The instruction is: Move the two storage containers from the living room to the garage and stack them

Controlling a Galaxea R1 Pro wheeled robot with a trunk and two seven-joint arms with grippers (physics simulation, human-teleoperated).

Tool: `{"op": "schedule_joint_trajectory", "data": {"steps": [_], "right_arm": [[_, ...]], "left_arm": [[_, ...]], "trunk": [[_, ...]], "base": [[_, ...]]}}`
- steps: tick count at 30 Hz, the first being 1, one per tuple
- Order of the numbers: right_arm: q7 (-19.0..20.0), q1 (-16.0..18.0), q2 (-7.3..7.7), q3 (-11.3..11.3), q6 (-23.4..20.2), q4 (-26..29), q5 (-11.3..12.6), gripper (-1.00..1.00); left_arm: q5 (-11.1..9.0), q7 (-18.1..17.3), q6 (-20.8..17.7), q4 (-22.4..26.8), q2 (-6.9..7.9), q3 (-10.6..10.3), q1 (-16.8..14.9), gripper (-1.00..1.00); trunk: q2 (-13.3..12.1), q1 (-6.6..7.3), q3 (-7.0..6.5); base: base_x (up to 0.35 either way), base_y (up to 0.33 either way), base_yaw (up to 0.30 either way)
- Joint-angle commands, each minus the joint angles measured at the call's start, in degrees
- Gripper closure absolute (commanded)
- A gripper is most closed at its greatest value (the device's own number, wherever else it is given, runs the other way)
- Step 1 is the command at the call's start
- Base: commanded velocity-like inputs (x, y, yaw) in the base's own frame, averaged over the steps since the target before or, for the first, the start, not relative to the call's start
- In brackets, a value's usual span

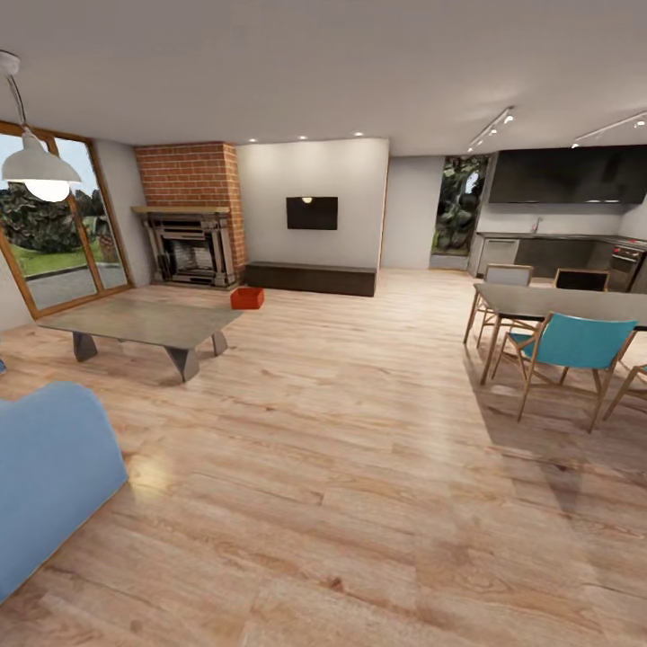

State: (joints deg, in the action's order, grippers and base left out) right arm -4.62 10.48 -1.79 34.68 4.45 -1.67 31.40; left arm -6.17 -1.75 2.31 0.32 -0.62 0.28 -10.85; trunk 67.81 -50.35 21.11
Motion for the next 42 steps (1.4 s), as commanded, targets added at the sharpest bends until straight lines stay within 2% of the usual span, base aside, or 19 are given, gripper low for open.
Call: {"op": "schedule_joint_trajectory", "data": {"steps": [1, 42], "right_arm": [[-0.02, 0.06, -0.05, 0.48, 0.3, -0.18, 0.5, -1.0], [-0.04, 0.06, -0.05, 0.49, 0.15, -0.18, 0.5, -1.0]], "left_arm": [[-0.6, -0.18, 0.19, -0.07, 0.0, -0.01, -0.03, -1.0], [-0.54, -0.18, 0.15, -0.06, -0.04, -0.01, -0.04, -1.0]], "trunk": [[0.03, -0.03, 0.06], [0.03, -0.03, 0.06]], "base": [[0.322, 0.0, 0.0], [0.322, 0.0, 0.0]]}}
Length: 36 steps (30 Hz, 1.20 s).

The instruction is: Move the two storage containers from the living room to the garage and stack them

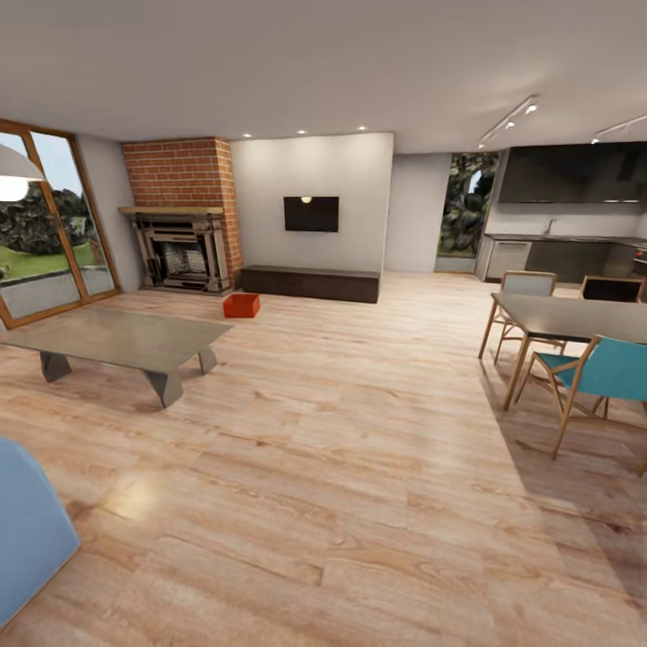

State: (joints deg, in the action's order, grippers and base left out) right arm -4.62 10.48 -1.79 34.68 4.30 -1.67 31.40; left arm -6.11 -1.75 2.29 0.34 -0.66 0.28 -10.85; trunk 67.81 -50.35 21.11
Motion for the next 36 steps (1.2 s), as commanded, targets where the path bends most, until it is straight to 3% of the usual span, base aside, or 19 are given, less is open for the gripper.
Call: {"op": "schedule_joint_trajectory", "data": {"steps": [1, 36], "right_arm": [[-0.04, 0.06, -0.05, 0.48, 0.29, -0.18, 0.51, -1.0], [-0.54, 0.06, -0.05, 0.47, 0.43, -0.18, 0.51, -1.0]], "left_arm": [[-0.54, -0.18, 0.17, -0.07, -0.02, -0.01, -0.03, -1.0], [-0.57, -0.18, 0.18, -0.08, -0.04, -0.01, -0.03, -1.0]], "trunk": [[0.03, -0.03, 0.06], [0.03, -0.03, 0.06]], "base": [[0.322, 0.0, 0.0], [0.322, 0.0, 0.0]]}}
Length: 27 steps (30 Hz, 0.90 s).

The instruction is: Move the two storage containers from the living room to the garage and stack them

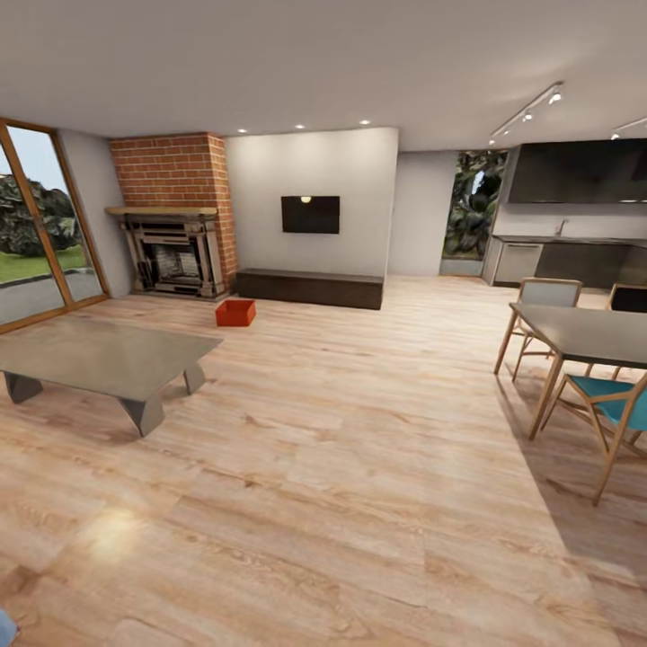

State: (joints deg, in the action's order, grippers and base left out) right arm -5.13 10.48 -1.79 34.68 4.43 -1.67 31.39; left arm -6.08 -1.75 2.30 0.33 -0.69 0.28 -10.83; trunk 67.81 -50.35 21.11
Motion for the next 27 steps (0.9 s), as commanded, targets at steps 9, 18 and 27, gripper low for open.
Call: {"op": "schedule_joint_trajectory", "data": {"steps": [9, 18, 27], "right_arm": [[-0.03, 0.06, -0.12, 0.52, 0.32, -0.19, 0.51, -1.0], [0.02, 0.06, -0.05, 0.48, 0.23, -0.18, 0.53, -1.0], [0.03, 0.06, -0.05, 0.48, 0.3, -0.18, 0.51, -1.0]], "left_arm": [[-0.6, -0.18, 0.17, -0.1, -0.01, -0.01, -0.06, -1.0], [-0.52, -0.18, 0.17, -0.07, -0.01, -0.01, -0.05, -1.0], [-0.51, -0.18, 0.17, -0.07, -0.01, -0.01, -0.06, -1.0]], "trunk": [[0.03, -0.03, 0.06], [0.03, -0.03, 0.06], [0.03, -0.03, 0.06]], "base": [[0.322, 0.0, 0.0], [0.322, 0.0, 0.0], [0.322, 0.0, 0.0]]}}
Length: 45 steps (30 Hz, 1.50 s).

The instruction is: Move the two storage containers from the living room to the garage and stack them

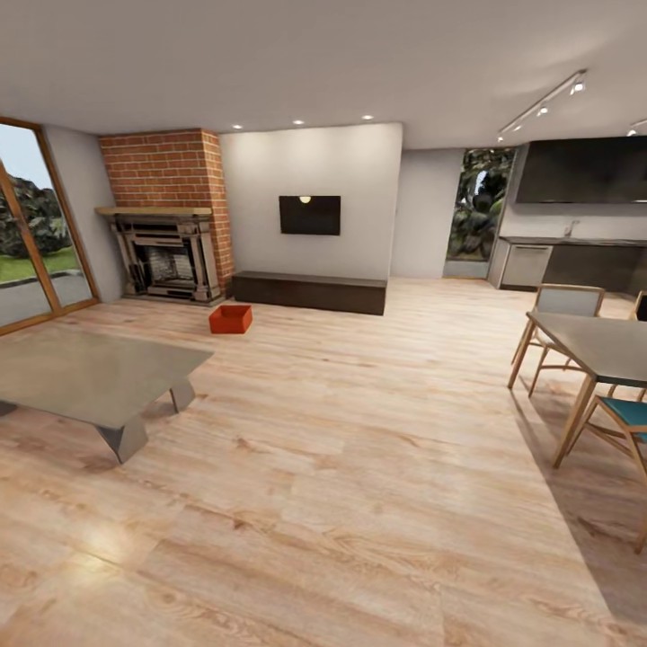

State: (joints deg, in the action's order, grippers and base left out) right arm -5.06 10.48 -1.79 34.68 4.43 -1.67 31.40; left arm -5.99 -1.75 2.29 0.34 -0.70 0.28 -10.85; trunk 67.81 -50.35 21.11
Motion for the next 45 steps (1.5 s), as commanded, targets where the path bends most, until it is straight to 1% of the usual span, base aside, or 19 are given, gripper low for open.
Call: {"op": "schedule_joint_trajectory", "data": {"steps": [1, 45], "right_arm": [[-0.04, 0.06, -0.05, 0.48, 0.31, -0.18, 0.51, -1.0], [-0.04, 0.06, -0.13, 0.56, -0.08, -0.18, 0.51, -1.0]], "left_arm": [[-0.6, -0.18, 0.17, -0.07, 0.0, -0.01, -0.03, -1.0], [-0.71, -0.1, 0.26, -0.07, -0.02, -0.01, -0.04, -1.0]], "trunk": [[0.03, -0.03, 0.06], [0.03, -0.03, 0.06]], "base": [[0.322, 0.0, 0.0], [0.322, 0.0, 0.0]]}}
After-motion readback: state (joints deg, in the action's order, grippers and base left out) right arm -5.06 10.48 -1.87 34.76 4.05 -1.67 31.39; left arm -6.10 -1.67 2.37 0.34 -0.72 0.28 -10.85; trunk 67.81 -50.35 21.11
